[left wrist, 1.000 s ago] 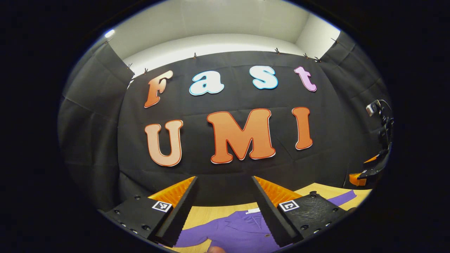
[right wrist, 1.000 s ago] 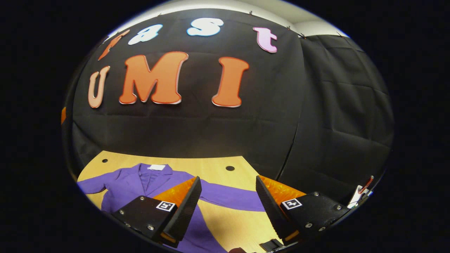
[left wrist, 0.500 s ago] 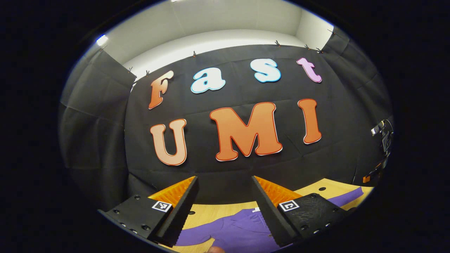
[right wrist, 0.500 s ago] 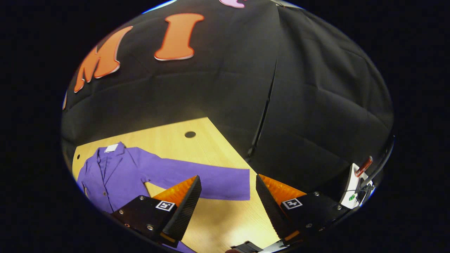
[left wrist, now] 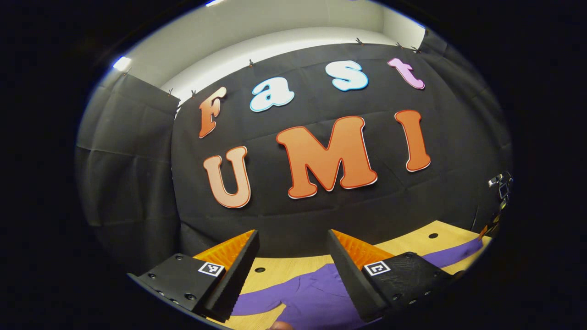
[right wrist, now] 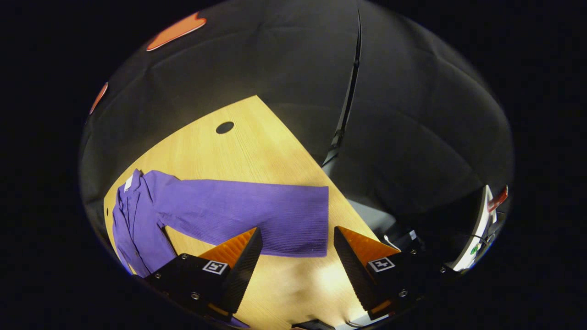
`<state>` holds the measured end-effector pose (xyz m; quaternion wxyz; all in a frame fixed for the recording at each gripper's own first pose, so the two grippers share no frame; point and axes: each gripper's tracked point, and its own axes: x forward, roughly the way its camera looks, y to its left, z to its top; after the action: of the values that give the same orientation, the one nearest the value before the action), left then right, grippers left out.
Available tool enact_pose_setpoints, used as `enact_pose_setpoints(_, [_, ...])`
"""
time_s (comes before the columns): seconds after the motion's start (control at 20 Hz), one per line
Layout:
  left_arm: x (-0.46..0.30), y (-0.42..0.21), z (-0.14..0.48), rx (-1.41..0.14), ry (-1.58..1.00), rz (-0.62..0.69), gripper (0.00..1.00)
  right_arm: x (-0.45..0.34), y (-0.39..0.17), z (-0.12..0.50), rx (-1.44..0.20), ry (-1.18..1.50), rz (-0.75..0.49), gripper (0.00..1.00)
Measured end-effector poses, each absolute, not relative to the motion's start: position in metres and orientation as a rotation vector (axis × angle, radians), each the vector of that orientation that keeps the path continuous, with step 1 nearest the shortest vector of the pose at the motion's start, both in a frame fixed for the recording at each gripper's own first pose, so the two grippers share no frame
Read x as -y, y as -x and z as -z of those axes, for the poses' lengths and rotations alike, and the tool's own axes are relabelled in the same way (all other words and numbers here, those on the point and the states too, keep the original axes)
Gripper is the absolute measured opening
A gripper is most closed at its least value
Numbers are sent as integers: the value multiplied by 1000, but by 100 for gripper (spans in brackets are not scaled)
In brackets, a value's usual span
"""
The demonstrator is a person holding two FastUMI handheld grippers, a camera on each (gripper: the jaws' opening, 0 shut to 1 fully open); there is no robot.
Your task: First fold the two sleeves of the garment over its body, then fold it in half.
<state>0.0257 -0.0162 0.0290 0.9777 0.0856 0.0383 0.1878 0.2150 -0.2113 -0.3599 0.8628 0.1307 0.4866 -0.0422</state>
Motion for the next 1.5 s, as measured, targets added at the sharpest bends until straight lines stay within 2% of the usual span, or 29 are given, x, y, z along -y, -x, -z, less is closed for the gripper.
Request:
enact_pose_setpoints(0.2, [26, -24, -16, -126, -187, -400, 95, 211, -225, 388, -1151, -361, 40, 95])
enact_pose_setpoints(0.25, [28, -23, -12, -141, -187, -405, 94, 214, -226, 394, -1177, -364, 34, 100])
enact_pose_setpoints(0.3, [30, -24, -12, -150, -187, -409, 96, 217, -227, 400, -1195, -356, 43, 95])
enact_pose_setpoints(0.45, [36, -27, -9, -162, -197, -416, 95, 220, -228, 420, -1268, -310, 85, 94])
enact_pose_setpoints(0.5, [38, -28, -10, -166, -201, -416, 96, 225, -233, 421, -1255, -299, 87, 100])
enact_pose_setpoints(0.55, [39, -29, -8, -170, -200, -417, 96, 225, -232, 424, -1271, -284, 94, 100])
enact_pose_setpoints(0.6, [41, -31, -5, -179, -196, -416, 96, 224, -227, 422, -1306, -270, 102, 87])
enact_pose_setpoints(0.7, [45, -32, 2, -196, -188, -413, 95, 216, -224, 418, -1334, -265, 100, 78])
enact_pose_setpoints(0.75, [47, -32, 2, -200, -188, -411, 95, 211, -227, 420, -1339, -264, 93, 80])
enact_pose_setpoints(0.8, [49, -33, 1, -197, -191, -410, 96, 208, -228, 419, -1334, -264, 88, 55])
enact_pose_setpoints(0.85, [49, -32, 0, -192, -193, -407, 96, 207, -231, 419, -1331, -267, 86, 47])
enact_pose_setpoints(0.9, [49, -33, 1, -188, -191, -405, 100, 206, -234, 420, -1320, -280, 86, 30])
enact_pose_setpoints(0.95, [48, -33, 1, -186, -186, -402, 98, 204, -234, 417, -1319, -311, 94, 23])
enact_pose_setpoints(1.0, [47, -33, 1, -185, -181, -398, 98, 205, -237, 418, -1314, -332, 99, 8])
enact_pose_setpoints(1.1, [44, -32, 3, -180, -175, -390, 100, 202, -237, 414, -1316, -374, 95, 4])
enact_pose_setpoints(1.5, [9, -25, 3, -143, -154, -362, 98, 155, -251, 329, -1149, -385, 17, 3])
